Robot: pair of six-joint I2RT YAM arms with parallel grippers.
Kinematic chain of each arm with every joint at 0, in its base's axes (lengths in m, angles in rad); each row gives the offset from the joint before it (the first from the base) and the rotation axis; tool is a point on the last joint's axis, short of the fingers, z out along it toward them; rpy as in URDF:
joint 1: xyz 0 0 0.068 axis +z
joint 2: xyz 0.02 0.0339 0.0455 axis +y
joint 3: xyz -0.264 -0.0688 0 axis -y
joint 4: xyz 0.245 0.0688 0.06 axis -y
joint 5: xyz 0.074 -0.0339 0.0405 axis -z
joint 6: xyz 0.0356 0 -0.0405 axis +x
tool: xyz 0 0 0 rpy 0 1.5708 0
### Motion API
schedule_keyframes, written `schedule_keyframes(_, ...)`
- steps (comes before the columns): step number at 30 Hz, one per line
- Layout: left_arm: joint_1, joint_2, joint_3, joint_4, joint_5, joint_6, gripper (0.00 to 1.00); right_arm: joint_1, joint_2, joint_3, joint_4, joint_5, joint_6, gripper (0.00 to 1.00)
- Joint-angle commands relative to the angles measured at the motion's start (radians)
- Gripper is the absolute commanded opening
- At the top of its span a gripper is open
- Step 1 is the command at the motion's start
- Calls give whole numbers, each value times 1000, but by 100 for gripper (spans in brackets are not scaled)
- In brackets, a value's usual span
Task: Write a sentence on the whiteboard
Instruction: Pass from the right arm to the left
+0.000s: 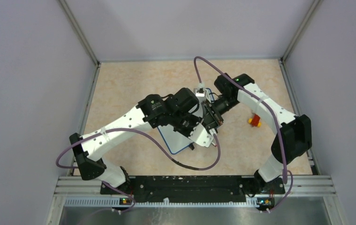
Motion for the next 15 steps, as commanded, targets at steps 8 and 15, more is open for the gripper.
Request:
schedule_keyframes(8,22,-109,-111,204,-64,-193,0,-55,-175,-17,373,91,334,43)
schedule_keyframes(15,186,-148,-105,274,153,-411,0,-140,-290,7,613,348,581,73)
